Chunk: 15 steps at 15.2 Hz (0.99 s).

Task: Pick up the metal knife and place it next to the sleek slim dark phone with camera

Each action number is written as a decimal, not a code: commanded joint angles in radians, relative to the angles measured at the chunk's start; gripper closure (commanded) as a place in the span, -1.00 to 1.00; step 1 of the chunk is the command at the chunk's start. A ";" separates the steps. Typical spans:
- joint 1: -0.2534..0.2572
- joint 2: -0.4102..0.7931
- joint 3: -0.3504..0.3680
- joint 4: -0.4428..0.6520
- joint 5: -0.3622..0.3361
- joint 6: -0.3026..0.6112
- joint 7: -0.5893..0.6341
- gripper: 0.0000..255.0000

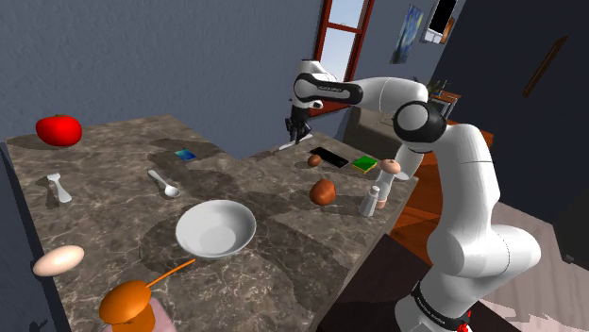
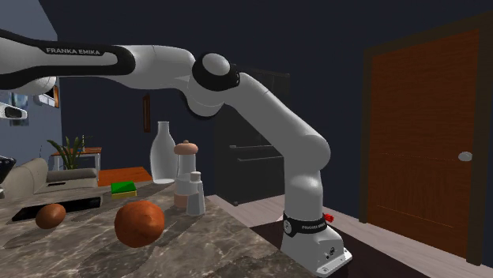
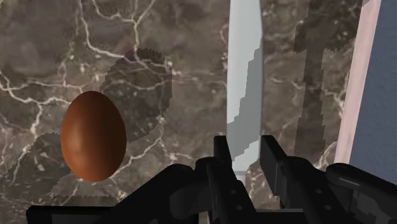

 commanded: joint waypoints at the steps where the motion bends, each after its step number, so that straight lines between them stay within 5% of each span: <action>1: -0.001 0.009 -0.003 -0.012 -0.004 0.020 0.003 1.00; 15: -0.018 0.032 -0.014 -0.096 -0.021 0.117 0.022 1.00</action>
